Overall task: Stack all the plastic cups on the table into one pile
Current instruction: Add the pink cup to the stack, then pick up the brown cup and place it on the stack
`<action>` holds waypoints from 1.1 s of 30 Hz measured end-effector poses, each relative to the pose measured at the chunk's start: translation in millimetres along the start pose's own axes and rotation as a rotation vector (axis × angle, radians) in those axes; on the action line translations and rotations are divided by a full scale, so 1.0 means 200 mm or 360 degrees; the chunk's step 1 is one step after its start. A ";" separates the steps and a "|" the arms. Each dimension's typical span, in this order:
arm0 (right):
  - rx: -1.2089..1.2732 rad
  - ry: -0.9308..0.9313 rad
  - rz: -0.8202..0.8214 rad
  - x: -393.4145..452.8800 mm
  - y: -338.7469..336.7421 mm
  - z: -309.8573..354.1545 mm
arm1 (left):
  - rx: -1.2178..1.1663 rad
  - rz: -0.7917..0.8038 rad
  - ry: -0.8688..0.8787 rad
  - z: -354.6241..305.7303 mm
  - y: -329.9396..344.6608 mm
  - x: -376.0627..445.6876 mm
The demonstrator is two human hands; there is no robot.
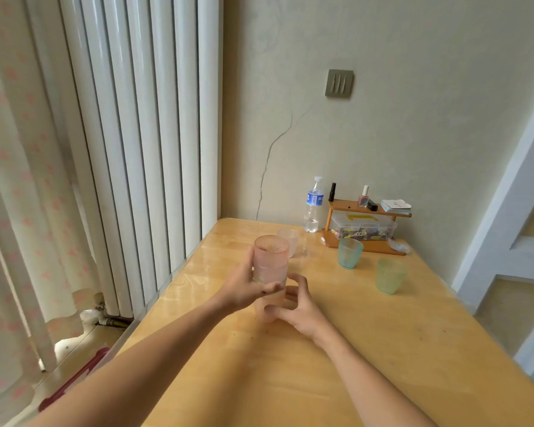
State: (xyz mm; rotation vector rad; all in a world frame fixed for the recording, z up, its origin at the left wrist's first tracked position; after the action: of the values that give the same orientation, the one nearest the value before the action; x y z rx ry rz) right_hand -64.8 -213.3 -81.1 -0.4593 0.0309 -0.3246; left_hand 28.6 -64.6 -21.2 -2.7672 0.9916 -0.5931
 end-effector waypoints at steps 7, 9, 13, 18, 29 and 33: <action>0.0031 0.0024 -0.0147 0.15 -0.06 0.00 | 0.0093 -0.0199 0.0063 0.06 -0.20 0.04; -0.0023 0.0040 -0.0281 0.23 -0.07 -0.01 | 0.0117 -0.0252 0.0076 0.08 -0.25 0.06; -0.0227 0.0062 -0.0540 0.38 -0.05 -0.02 | 0.0147 -0.0287 0.0128 0.12 -0.30 0.09; -0.0349 0.0102 -0.0644 0.54 -0.02 -0.01 | 0.0154 -0.0245 0.0171 0.16 -0.28 0.09; -0.0536 0.0254 -0.0704 0.68 0.05 0.00 | 0.0196 -0.0241 0.0134 0.22 -0.27 0.10; -0.0507 0.0179 -0.0719 0.63 0.03 0.05 | 0.0191 -0.0220 0.0111 0.20 -0.27 0.10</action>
State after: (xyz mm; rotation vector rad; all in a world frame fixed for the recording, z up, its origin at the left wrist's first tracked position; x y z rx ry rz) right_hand 57.0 -243.3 -68.4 -0.7648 0.0894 -0.7967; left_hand 90.3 -34.9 -37.2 -2.7406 0.7546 -0.7477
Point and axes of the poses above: each hand's wrist, its own x-axis towards the middle knuckle, its own y-axis out of the palm, z = x × y, the point moved 4 cm from there along x, towards the middle knuckle, and after that the axes turned 8 degrees about -x, right-handed, at the moved point
